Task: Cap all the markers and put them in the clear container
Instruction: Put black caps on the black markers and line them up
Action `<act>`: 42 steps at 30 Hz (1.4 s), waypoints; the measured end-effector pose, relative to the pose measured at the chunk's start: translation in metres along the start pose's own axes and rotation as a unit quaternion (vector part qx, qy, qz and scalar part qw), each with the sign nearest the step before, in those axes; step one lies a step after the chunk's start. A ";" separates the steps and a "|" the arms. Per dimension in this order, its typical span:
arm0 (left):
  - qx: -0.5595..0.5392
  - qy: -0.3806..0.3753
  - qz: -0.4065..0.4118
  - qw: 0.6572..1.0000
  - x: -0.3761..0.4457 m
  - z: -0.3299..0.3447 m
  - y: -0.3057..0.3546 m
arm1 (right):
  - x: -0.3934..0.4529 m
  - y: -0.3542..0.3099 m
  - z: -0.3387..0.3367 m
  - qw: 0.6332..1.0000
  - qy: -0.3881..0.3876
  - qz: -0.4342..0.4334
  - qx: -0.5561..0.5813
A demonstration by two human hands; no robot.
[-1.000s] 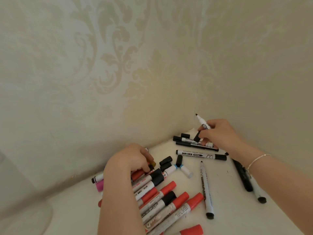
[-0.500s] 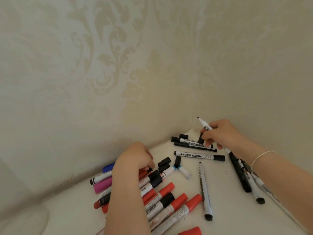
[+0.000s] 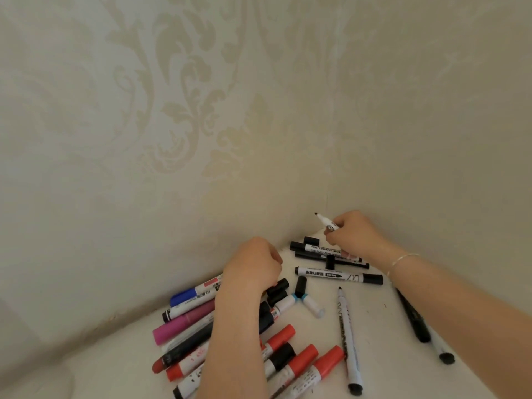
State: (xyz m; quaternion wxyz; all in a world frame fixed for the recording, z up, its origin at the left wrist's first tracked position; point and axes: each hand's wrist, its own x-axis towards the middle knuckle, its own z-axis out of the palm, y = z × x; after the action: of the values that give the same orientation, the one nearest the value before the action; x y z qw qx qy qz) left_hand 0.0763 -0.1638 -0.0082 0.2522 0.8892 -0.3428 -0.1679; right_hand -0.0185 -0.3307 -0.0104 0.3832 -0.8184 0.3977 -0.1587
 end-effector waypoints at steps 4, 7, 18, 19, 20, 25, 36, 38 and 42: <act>-0.006 0.013 0.012 1.000 0.001 0.003 0.000 | 0.028 0.001 0.019 0.999 0.040 -0.023 0.026; -0.001 0.004 0.012 1.000 0.001 0.005 0.000 | 0.040 0.004 0.032 0.999 0.038 -0.022 -0.004; -0.202 0.057 0.034 0.977 0.010 0.016 0.007 | 0.010 0.000 0.008 0.987 -0.037 -0.012 0.155; -0.265 0.063 0.034 0.961 0.011 0.018 0.010 | 0.002 -0.005 0.004 0.981 -0.068 -0.021 0.179; -0.321 0.065 0.035 0.944 0.012 0.020 0.012 | -0.005 -0.010 0.002 0.976 -0.092 -0.034 0.195; -0.452 0.094 0.036 0.886 0.012 0.023 0.020 | -0.023 -0.024 0.004 0.961 -0.119 -0.083 0.237; -0.690 0.088 -0.018 0.718 0.007 0.009 0.015 | -0.040 -0.027 -0.002 0.974 -0.168 -0.140 0.058; -0.697 0.080 -0.012 0.713 0.006 0.008 0.015 | -0.041 -0.028 0.000 0.976 -0.165 -0.138 0.021; -0.686 0.078 -0.002 0.723 0.004 0.008 0.016 | -0.038 -0.028 0.005 0.981 -0.150 -0.119 -0.024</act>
State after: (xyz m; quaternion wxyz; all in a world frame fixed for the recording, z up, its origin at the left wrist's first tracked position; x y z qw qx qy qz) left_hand 0.0672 -0.1798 -0.0057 0.8188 0.4840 -0.1116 -0.2879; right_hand -0.0250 -0.2880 0.0091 0.3970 -0.8835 0.2389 -0.0687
